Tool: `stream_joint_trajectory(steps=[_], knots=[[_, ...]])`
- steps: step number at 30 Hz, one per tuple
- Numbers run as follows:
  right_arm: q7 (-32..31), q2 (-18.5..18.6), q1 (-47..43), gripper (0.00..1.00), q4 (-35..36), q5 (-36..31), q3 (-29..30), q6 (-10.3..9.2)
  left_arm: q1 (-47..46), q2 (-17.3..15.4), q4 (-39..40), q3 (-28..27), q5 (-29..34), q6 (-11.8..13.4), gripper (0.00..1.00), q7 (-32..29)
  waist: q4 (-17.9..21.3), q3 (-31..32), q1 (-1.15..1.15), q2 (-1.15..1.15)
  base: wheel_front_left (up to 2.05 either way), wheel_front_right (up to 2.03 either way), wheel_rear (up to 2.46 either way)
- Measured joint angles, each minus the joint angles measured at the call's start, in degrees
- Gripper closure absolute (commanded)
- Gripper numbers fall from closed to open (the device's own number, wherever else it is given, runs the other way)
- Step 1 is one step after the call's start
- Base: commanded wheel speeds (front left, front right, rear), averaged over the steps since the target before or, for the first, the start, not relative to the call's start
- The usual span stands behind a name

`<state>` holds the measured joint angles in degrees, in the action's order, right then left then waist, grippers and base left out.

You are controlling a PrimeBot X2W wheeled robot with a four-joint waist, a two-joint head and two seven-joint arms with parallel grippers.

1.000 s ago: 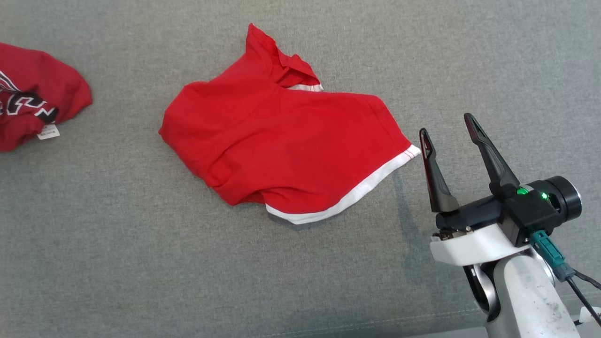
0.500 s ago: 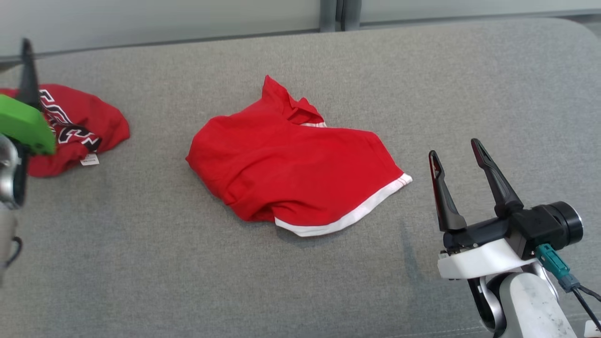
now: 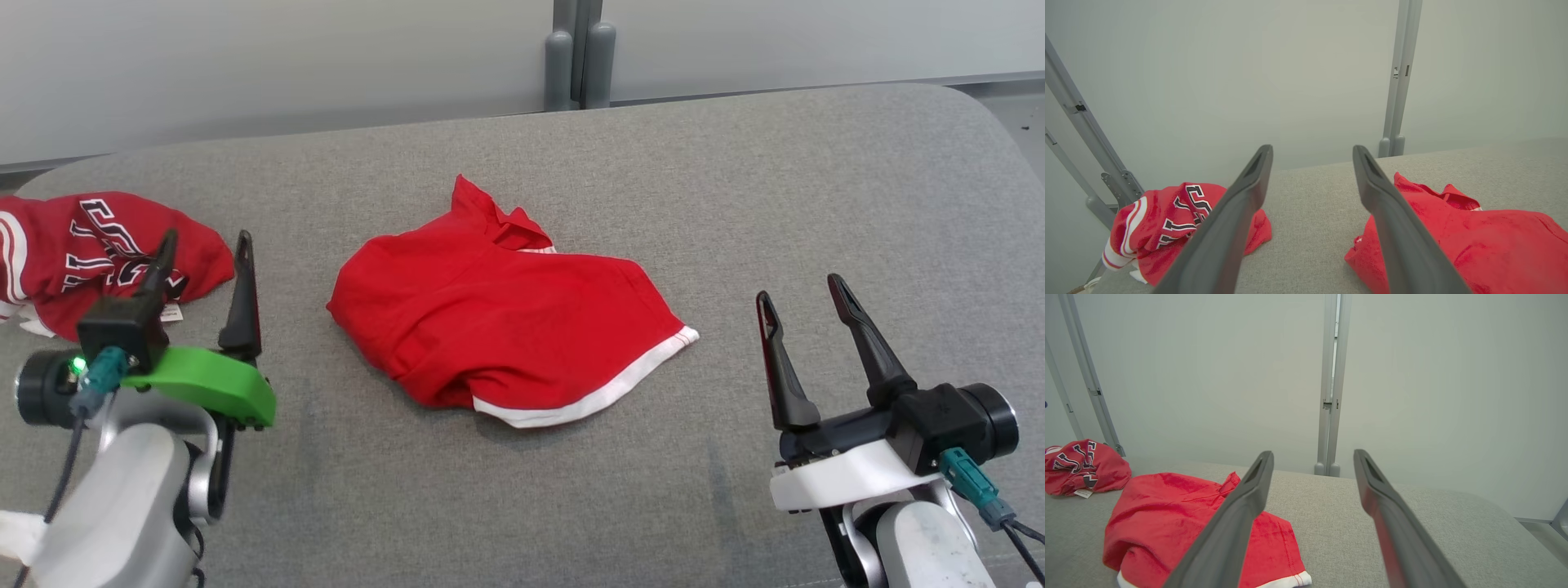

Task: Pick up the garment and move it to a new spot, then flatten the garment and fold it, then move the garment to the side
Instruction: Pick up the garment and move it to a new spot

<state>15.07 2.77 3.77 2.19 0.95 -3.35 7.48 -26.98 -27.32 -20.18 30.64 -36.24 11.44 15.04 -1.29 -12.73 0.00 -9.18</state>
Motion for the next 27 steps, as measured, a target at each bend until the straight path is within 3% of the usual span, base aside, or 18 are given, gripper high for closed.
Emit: stream_joint_trajectory(steps=[12,19,27], knots=[[0.0,0.0,0.0,0.00,-0.4,1.1,-0.2,0.00,12.7,5.2,8.6,-5.3,4.1,3.6,0.00,0.0,1.7,0.3,0.00,0.01,0.00,0.00,0.00],[0.0,0.0,0.0,0.00,-1.2,1.8,-0.1,0.00,19.2,8.2,11.6,-8.6,8.1,3.7,0.00,0.0,2.2,0.9,0.00,0.02,0.00,0.00,0.00],[0.0,0.0,-0.5,0.00,-2.0,2.1,-0.2,0.00,21.8,11.1,10.8,-10.7,10.4,1.6,0.00,0.0,2.0,1.2,0.00,0.01,0.00,0.00,0.00]])
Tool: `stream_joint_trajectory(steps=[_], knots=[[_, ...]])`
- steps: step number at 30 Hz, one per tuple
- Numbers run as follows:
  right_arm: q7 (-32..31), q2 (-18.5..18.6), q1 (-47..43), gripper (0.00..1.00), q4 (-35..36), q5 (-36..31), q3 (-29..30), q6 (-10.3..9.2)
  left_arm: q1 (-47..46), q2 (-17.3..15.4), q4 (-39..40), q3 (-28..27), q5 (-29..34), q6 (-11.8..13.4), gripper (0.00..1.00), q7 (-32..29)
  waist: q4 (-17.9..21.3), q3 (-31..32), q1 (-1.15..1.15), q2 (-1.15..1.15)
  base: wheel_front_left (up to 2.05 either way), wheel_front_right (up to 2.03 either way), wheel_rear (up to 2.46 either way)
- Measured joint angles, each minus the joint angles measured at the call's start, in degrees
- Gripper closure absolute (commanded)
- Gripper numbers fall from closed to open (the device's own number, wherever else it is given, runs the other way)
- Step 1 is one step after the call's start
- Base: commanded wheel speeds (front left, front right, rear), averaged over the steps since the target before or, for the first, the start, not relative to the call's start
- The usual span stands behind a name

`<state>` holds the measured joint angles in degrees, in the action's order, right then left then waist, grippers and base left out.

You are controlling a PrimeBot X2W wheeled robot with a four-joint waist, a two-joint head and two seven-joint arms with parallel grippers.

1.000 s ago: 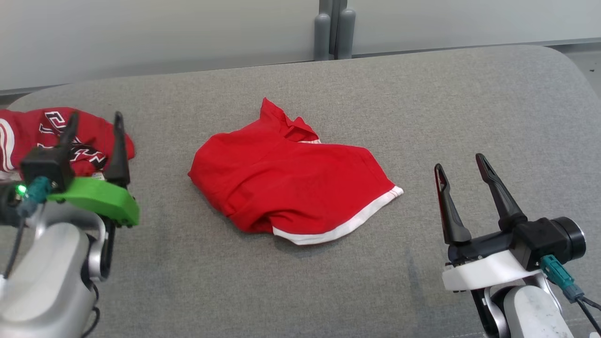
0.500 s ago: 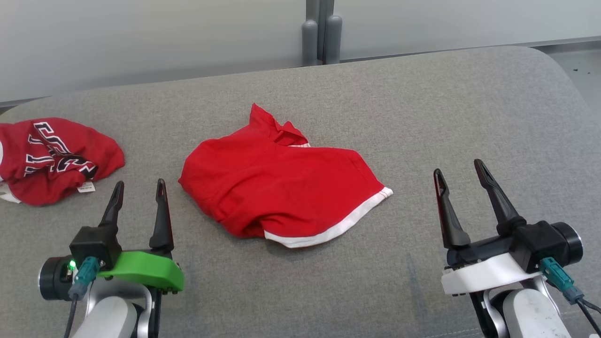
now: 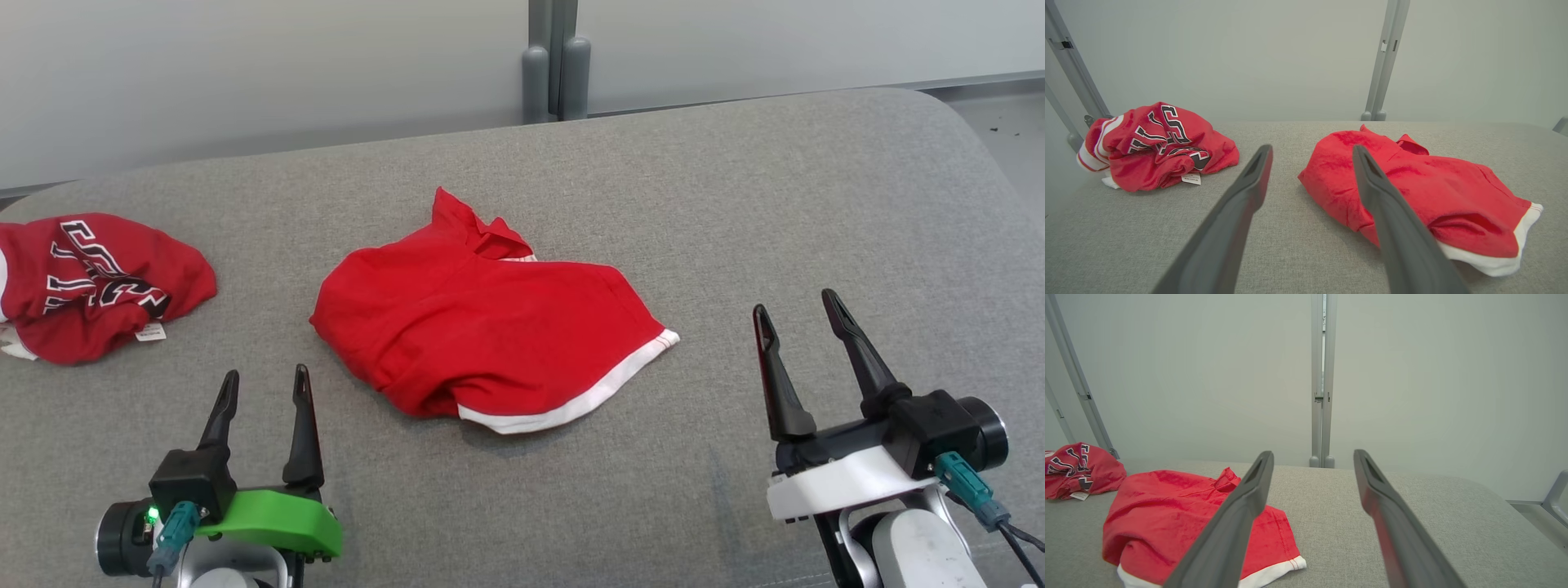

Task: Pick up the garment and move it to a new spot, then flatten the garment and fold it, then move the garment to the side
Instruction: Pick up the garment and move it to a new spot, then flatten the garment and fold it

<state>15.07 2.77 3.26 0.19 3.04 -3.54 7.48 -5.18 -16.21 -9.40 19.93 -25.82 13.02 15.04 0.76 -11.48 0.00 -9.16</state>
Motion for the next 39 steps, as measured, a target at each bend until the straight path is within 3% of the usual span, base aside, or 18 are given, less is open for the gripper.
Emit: stream_joint_trajectory(steps=[5,20,30,32,39], knots=[[0.0,0.0,0.0,0.00,-0.4,0.1,-0.3,0.00,-0.1,0.8,-2.4,-0.2,1.2,-1.9,0.00,0.0,0.3,-0.1,0.00,0.00,0.00,0.00,0.00],[0.0,0.0,0.5,0.00,-0.5,-0.3,-1.2,0.01,-5.0,6.0,-16.7,6.5,0.9,-8.3,0.00,-2.0,3.0,-1.7,0.00,0.00,0.00,0.00,0.00],[0.0,0.0,1.8,0.00,-0.4,-1.1,-2.3,0.00,-13.8,8.0,-29.0,6.5,1.5,-9.6,0.00,-0.7,5.4,-4.5,0.00,0.00,0.00,0.00,0.00],[0.0,0.0,2.0,0.00,-0.4,-1.2,-2.2,0.00,-15.6,8.2,-30.2,6.2,2.2,-9.6,1.00,-0.3,5.9,-5.2,0.00,0.00,0.00,0.00,0.00],[0.0,0.0,2.3,0.00,-0.2,-1.2,-1.5,0.01,-20.6,7.6,-24.7,4.3,6.1,-9.6,1.00,-0.1,6.8,-6.9,0.00,0.00,0.00,0.00,0.00]])
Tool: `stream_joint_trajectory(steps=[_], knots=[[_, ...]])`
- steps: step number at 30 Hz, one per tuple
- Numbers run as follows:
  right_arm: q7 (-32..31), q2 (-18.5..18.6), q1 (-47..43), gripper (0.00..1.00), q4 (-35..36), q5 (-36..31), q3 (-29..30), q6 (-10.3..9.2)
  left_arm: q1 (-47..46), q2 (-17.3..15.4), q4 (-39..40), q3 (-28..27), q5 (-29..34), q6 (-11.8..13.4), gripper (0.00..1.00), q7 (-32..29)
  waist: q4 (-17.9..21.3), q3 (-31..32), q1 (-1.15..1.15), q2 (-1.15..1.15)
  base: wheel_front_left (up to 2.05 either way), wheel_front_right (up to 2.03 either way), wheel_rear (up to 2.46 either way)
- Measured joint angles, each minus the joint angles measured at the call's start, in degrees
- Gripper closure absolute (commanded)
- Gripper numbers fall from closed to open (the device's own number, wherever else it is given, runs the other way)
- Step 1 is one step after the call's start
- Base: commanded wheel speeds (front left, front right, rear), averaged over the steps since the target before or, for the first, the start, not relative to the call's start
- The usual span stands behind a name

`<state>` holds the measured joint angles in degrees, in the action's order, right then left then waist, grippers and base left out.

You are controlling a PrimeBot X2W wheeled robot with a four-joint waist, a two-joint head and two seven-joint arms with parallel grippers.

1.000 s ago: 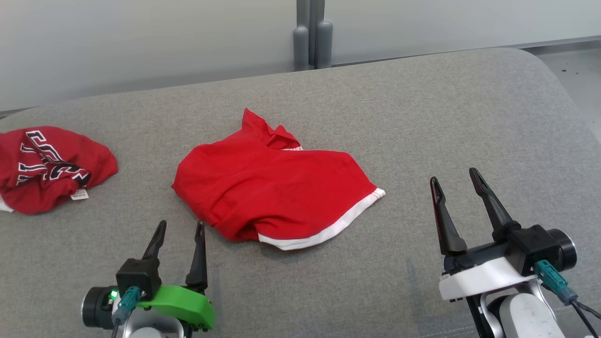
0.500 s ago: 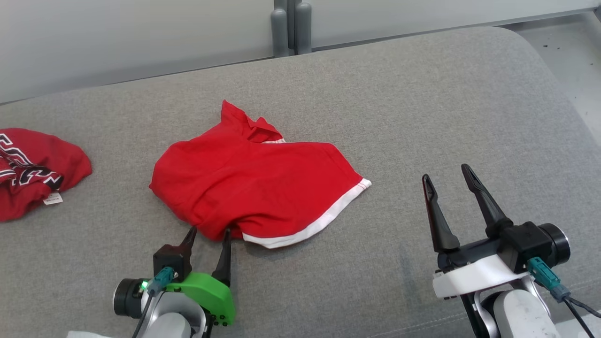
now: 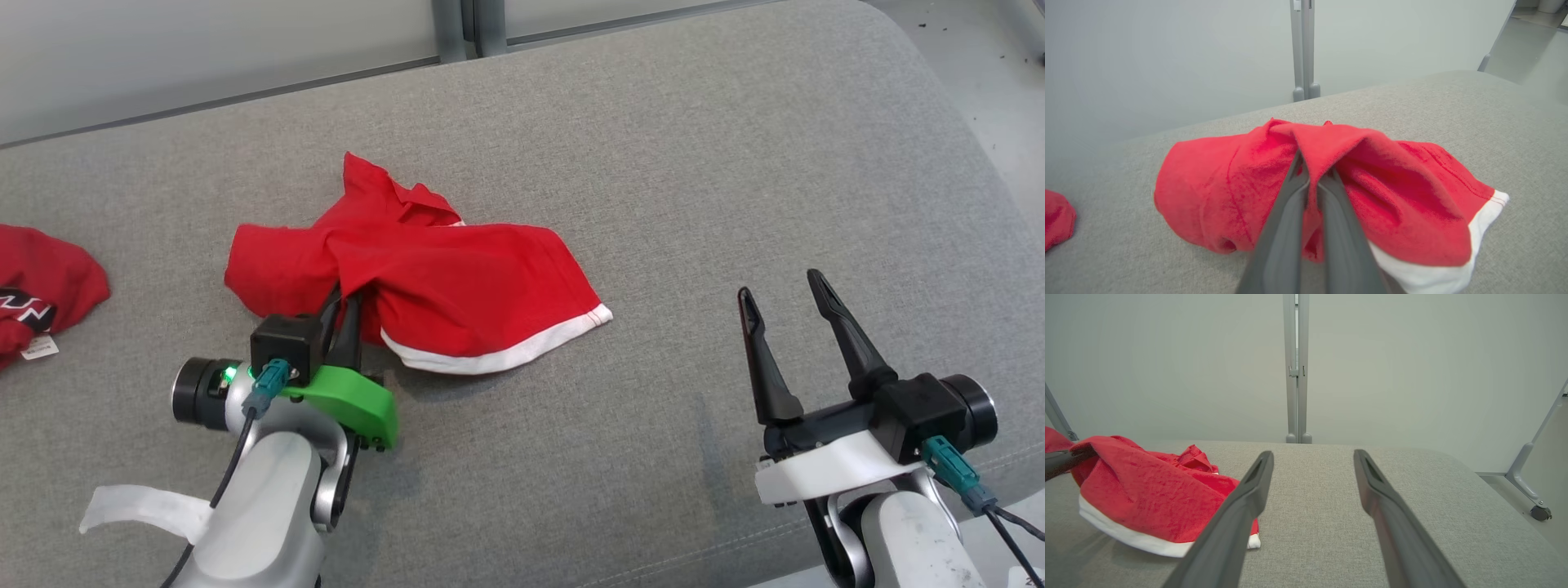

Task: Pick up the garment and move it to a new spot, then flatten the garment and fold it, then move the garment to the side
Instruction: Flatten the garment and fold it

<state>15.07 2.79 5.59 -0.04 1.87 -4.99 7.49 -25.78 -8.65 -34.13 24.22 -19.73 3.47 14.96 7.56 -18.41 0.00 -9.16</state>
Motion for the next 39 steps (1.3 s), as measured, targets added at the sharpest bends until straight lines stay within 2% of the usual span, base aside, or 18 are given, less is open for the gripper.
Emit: stream_joint_trajectory(steps=[7,10,13,19,25,29,33,39], knots=[[0.0,0.0,0.4,0.00,-0.3,0.3,0.2,-0.01,-3.6,-0.8,7.2,1.6,5.1,-1.5,1.00,0.0,0.1,0.6,0.00,0.00,0.00,0.00,0.00],[0.0,0.0,0.5,0.00,-0.3,0.5,0.6,-0.01,-5.4,-0.5,10.1,4.2,6.9,-3.0,1.00,-0.3,0.3,1.1,0.00,0.00,0.00,0.00,0.00],[0.0,0.0,0.3,0.00,-0.3,0.5,1.0,0.00,-6.1,0.2,13.4,6.1,7.7,-3.3,1.00,-2.4,0.6,1.6,0.00,0.00,0.00,0.00,0.00],[0.0,0.0,-0.5,0.00,0.0,0.8,1.8,-0.01,-5.9,0.4,23.2,9.0,9.6,-2.4,1.00,-7.4,1.0,2.2,0.00,-0.01,0.00,0.00,0.00],[0.0,0.0,-0.6,0.00,0.4,1.1,2.2,-0.01,-3.3,-1.0,28.5,9.5,9.7,-0.9,1.00,-13.9,1.0,1.5,0.00,-0.01,0.00,0.00,0.00],[0.0,0.0,-0.1,0.00,0.5,1.5,1.7,-0.01,-1.8,-1.9,25.6,8.8,8.1,-0.6,1.00,-17.4,1.0,0.3,0.00,-0.01,0.00,0.00,0.00],[0.0,0.0,1.4,0.00,0.4,1.7,0.8,-0.01,-2.6,-2.0,18.6,7.7,6.5,-1.2,1.00,-17.7,1.4,-1.4,0.00,0.00,0.00,0.00,0.00],[0.0,0.0,3.1,0.00,0.1,2.1,-0.4,-0.01,-10.9,-0.8,6.3,6.2,5.7,-2.0,1.00,-15.3,2.8,-3.8,-0.01,0.00,0.00,0.00,0.00]])
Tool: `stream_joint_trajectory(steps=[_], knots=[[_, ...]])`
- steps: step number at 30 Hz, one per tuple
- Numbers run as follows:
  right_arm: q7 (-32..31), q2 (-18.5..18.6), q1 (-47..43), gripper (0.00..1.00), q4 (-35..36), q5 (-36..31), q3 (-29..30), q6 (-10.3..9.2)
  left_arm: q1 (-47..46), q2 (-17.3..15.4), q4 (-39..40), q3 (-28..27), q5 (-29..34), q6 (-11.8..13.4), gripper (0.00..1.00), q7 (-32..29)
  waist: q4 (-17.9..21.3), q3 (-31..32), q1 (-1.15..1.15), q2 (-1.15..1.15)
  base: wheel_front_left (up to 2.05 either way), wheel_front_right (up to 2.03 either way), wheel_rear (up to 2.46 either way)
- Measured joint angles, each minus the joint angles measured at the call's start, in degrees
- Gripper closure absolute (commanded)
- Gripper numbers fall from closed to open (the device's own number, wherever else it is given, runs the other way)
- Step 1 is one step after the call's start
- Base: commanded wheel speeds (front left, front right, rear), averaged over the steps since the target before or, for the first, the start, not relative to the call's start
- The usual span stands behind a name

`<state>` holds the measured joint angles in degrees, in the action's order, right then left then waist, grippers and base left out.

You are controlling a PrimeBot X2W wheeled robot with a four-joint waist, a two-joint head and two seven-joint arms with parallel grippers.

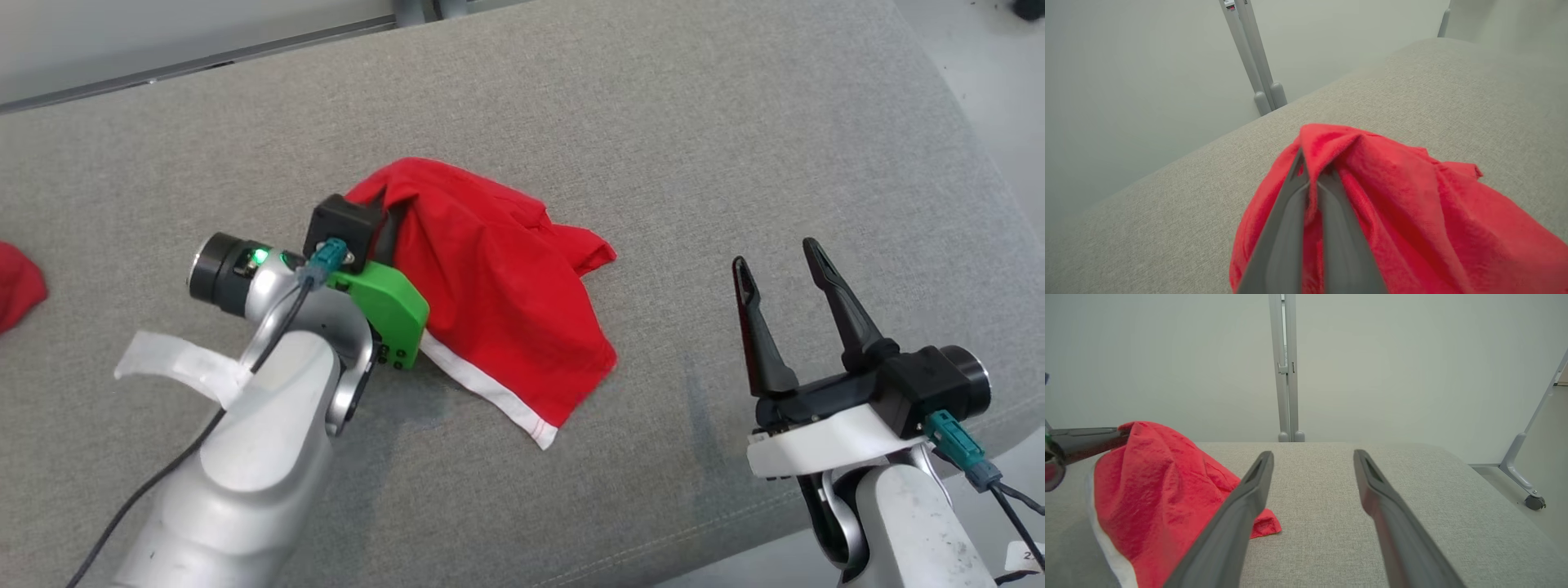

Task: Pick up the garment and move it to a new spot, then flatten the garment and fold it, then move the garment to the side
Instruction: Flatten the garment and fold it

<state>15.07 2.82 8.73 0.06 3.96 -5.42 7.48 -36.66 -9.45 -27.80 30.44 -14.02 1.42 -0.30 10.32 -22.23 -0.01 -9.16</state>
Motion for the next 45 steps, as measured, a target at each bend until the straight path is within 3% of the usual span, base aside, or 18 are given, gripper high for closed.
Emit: stream_joint_trajectory(steps=[10,11,12,13,19,25,39,45], knots=[[0.0,0.0,1.3,0.00,-0.8,1.6,-2.6,0.00,-10.7,1.7,-19.4,-1.9,-0.9,-0.6,1.00,3.7,4.0,-3.3,0.00,0.00,0.00,0.00,0.00],[0.0,0.0,1.3,0.00,-1.0,1.8,-2.7,0.00,-11.3,1.8,-20.6,-2.1,-1.0,-0.4,0.61,4.8,4.3,-3.5,0.00,0.00,0.00,0.00,0.00],[0.0,0.0,1.3,0.00,-1.1,2.0,-2.8,0.00,-11.6,1.8,-21.5,-2.3,-1.1,-0.5,0.07,5.9,4.4,-3.7,0.00,0.00,0.00,0.00,0.00],[0.0,0.0,1.3,0.00,-1.2,2.0,-2.7,0.01,-12.0,2.0,-22.4,-2.4,-1.3,-0.5,0.00,7.2,4.4,-3.9,0.00,0.00,0.00,0.00,0.00],[0.0,0.0,0.4,0.00,-2.3,1.9,-3.3,0.00,-12.4,3.4,-24.0,-3.4,-3.1,-1.3,0.00,13.5,2.8,-3.6,0.00,0.00,0.00,0.00,0.00],[0.0,-0.1,-1.9,0.00,-3.4,1.9,-4.4,0.00,-8.7,3.6,-19.9,-5.9,-5.3,-2.3,0.00,15.1,-0.3,-1.7,0.01,0.00,0.00,0.00,0.00],[0.0,0.0,-6.8,0.00,-7.2,2.4,-6.0,0.00,14.2,3.3,3.8,-11.6,-4.9,-1.1,0.00,15.3,-7.1,3.0,0.01,-0.02,0.00,0.00,0.00],[0.0,0.0,-7.5,0.00,-13.0,3.5,-7.3,0.00,22.6,4.1,8.8,-12.4,-4.4,-1.1,0.00,15.3,-9.5,3.9,0.01,-0.02,0.00,0.00,0.00]])
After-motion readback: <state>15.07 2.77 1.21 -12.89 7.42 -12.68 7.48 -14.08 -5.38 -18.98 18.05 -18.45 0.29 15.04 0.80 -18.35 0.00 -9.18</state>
